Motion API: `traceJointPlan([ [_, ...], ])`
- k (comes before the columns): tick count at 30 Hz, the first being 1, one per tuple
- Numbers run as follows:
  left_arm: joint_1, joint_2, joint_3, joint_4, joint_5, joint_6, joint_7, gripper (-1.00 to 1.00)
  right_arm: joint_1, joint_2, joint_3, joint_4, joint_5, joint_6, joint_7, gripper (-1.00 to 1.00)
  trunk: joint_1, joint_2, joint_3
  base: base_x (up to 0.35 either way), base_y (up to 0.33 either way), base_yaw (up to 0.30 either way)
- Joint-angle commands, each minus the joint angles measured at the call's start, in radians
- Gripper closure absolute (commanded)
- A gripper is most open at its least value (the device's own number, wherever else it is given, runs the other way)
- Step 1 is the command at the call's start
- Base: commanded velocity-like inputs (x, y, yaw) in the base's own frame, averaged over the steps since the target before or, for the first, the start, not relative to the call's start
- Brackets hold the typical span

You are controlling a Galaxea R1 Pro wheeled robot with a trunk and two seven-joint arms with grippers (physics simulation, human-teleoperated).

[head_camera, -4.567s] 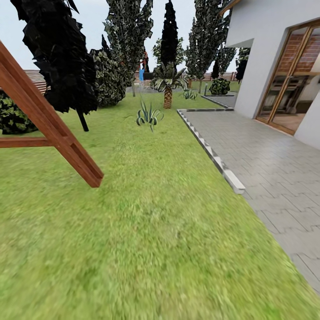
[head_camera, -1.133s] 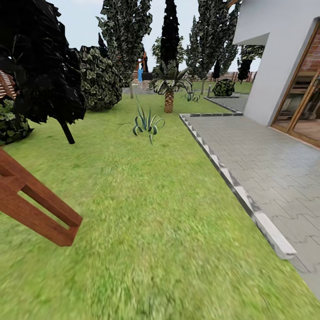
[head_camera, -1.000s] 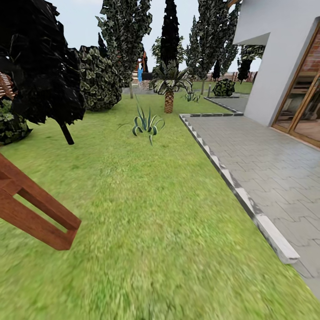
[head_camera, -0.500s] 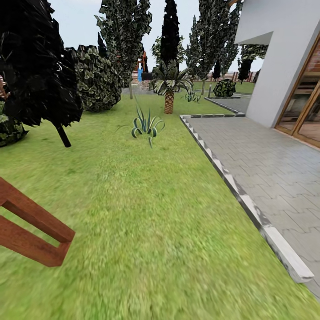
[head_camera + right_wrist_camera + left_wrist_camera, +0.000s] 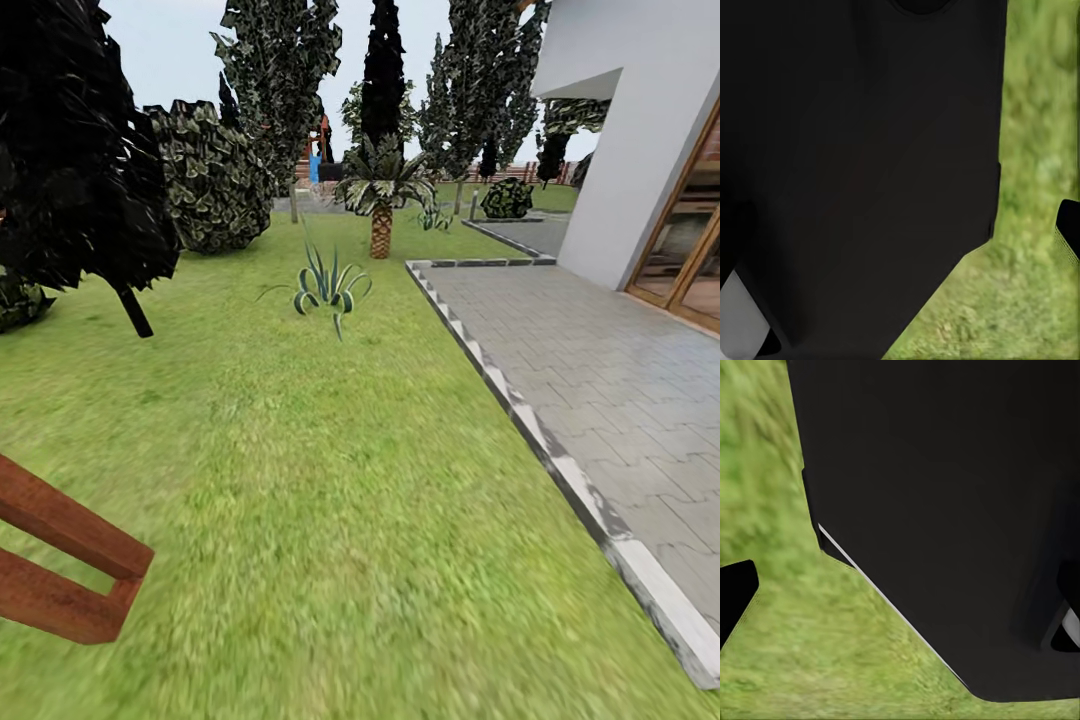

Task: Take the three Easter eggs out of the wicker basket on the lawn in the garden, then place them on the lawn next to a single tree (choose any tree) so that all three eggs are next to the same tree and none are left in the basket.

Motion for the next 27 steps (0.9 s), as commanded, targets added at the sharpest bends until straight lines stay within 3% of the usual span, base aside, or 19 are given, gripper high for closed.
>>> traceJointPlan([
  [1,0.0,0.0,0.0,-0.002,-0.001,0.001,-0.003,-1.0,-0.002,0.0,0.001,0.004,-0.01,-0.005,0.005,-1.0,0.001,0.0,-0.001,0.341,0.0,0.068],
  [11,0.0,0.0,0.0,-0.002,-0.002,0.001,-0.003,-1.0,-0.002,0.0,0.001,0.004,-0.01,-0.005,0.005,-1.0,0.001,0.0,0.002,0.341,0.0,0.168],
  [27,0.0,0.0,0.0,-0.002,-0.002,0.001,-0.003,-1.0,-0.002,0.0,0.001,0.004,-0.009,-0.005,0.005,-1.0,0.001,0.0,0.002,0.341,0.0,0.006],
])
